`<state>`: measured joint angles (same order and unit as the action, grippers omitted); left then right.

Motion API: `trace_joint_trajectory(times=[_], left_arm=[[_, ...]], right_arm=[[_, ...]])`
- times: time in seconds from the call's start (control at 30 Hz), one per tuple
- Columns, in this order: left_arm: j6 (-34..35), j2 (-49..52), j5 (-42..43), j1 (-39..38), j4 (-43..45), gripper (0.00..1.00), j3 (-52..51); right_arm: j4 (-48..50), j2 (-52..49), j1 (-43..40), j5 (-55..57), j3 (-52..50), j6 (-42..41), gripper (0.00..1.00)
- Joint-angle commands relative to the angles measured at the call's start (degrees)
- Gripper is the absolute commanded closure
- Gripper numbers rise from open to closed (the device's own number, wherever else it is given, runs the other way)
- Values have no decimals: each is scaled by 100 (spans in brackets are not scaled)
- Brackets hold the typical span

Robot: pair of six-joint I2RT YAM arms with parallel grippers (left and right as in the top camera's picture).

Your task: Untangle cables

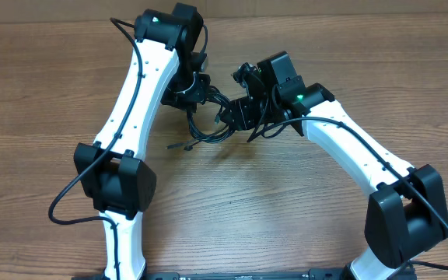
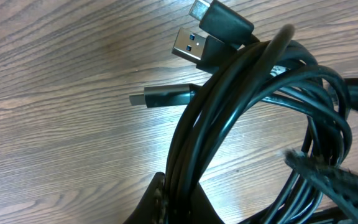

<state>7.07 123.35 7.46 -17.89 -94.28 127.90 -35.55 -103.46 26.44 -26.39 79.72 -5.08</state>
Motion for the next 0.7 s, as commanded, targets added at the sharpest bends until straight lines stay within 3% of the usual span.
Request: trace_joint_trajectory(times=[0.0, 0.17, 0.47, 0.6, 0.67], left_arm=[[-177, -411, 337, 42, 20, 96, 166], [-85, -627, 457, 144, 48, 96, 166], [238, -721, 507, 861, 407, 96, 164], [236, -721, 557, 852, 629, 96, 164], [234, -721, 675, 848, 651, 96, 164]], right_arm=[[50, 50, -7, -221, 136, 85, 69], [-85, 61, -201, -1283, 142, 70, 96], [0, 492, -839, -4870, 142, 564, 96], [616, 654, -933, -6065, 142, 487, 96], [1110, 695, -960, -6354, 142, 44, 96]])
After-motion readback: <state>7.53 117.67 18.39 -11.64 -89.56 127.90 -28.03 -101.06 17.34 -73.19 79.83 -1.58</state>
